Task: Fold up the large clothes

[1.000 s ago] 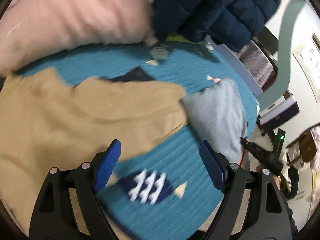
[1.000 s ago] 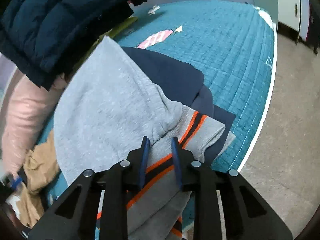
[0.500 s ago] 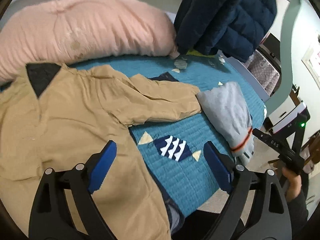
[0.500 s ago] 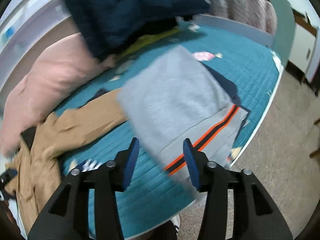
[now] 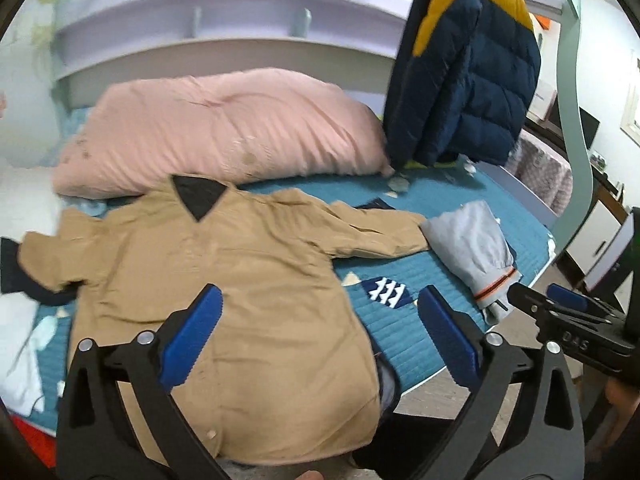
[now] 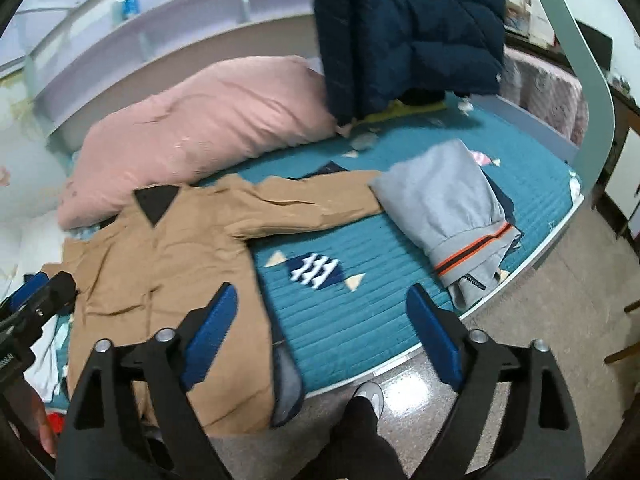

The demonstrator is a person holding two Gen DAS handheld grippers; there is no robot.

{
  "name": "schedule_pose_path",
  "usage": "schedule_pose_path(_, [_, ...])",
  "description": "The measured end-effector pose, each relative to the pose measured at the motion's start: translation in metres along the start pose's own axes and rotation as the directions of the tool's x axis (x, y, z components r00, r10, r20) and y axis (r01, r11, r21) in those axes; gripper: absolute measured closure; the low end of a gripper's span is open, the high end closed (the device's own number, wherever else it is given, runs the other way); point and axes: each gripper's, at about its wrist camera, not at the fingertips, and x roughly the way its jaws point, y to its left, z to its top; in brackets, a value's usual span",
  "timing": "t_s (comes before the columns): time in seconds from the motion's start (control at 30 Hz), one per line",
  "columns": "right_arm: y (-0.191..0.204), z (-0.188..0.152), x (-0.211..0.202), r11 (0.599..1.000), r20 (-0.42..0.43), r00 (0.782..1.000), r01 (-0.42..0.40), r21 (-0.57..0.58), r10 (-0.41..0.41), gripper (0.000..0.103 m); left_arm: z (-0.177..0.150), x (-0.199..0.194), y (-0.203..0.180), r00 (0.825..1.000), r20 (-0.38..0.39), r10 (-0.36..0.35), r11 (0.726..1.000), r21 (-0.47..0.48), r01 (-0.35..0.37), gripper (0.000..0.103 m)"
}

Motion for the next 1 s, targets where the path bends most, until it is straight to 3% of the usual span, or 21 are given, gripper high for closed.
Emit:
schedule_pose_path(0.27, [0.039,-0.027,-0.082,0.997,0.090,0.995,-0.023,-0.071,0.030,0.014,-0.024,-0.088,0.016,0.992,0.104,0.076,0.997,-0.022,-0.074,0.005])
schedule_pose_path(0.33, [0.046,-0.036,-0.103,0.996,0.115,0.993,-0.023,-0.081,0.032,0.014,-0.031,-0.113,0.017,0.984,0.138,0.116,0.993,-0.017,-0.115,0.005])
schedule_pose_path(0.47, [0.056,-0.055,-0.133,0.996,0.146,0.988,-0.039,-0.079,0.050,0.008,-0.042,-0.148,0.018,0.976,0.179,0.126,0.991,0.012,-0.130,0.005])
schedule_pose_path(0.67, [0.072,-0.073,-0.173,0.994,0.195,0.978,-0.057,-0.095,0.075,0.008,-0.051,-0.203,0.023,0.955,0.233,0.182,0.982,0.005,-0.189,0.005])
schedule_pose_path(1.0, [0.093,-0.080,-0.239,0.982,0.286,0.949,-0.085,-0.168,0.131,0.008,-0.059,-0.269,0.024,0.942,0.287,0.176,0.984,-0.030,-0.175,0.005])
